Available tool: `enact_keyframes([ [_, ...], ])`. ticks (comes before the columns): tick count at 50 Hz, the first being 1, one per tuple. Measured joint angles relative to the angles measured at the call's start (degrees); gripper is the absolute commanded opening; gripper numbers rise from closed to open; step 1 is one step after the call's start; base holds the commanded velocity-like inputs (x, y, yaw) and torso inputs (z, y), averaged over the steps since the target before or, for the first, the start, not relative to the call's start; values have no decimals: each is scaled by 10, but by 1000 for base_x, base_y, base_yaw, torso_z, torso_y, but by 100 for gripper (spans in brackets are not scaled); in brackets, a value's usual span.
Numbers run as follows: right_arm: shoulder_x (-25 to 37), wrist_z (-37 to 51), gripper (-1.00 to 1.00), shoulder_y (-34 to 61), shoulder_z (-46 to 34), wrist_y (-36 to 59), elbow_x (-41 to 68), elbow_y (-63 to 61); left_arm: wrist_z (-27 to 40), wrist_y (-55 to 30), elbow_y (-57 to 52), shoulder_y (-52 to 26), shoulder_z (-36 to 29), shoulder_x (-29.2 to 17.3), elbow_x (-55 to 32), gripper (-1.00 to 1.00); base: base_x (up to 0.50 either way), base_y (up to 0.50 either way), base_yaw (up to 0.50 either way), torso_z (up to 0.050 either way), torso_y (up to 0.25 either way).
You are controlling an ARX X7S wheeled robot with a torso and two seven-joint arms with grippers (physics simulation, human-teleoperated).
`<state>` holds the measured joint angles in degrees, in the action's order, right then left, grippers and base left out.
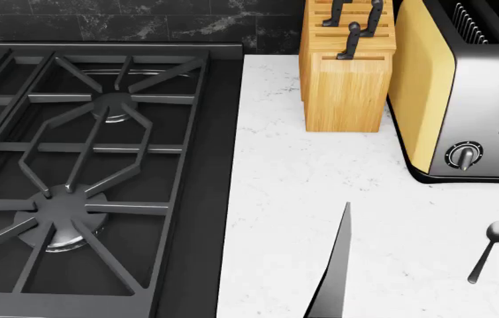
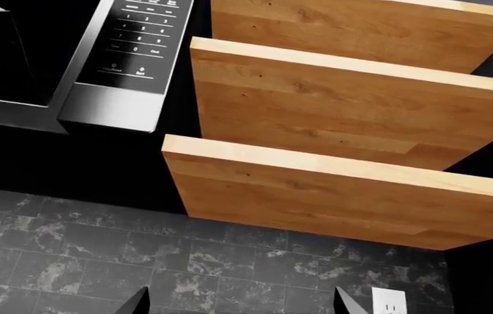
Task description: Open the microwave door
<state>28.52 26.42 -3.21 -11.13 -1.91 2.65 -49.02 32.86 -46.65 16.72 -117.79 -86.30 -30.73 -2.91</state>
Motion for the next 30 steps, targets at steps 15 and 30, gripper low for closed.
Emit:
enact_keyframes([
  [15,1,2,100,0,-2,-1,-1,3,-4,-5,3,-6,7,-25,4,100,0,0,0,0,0],
  [30,2,3,100,0,-3,-3,-2,5,-7,-15,0,-5,9,-52,9,100,0,0,0,0,0],
])
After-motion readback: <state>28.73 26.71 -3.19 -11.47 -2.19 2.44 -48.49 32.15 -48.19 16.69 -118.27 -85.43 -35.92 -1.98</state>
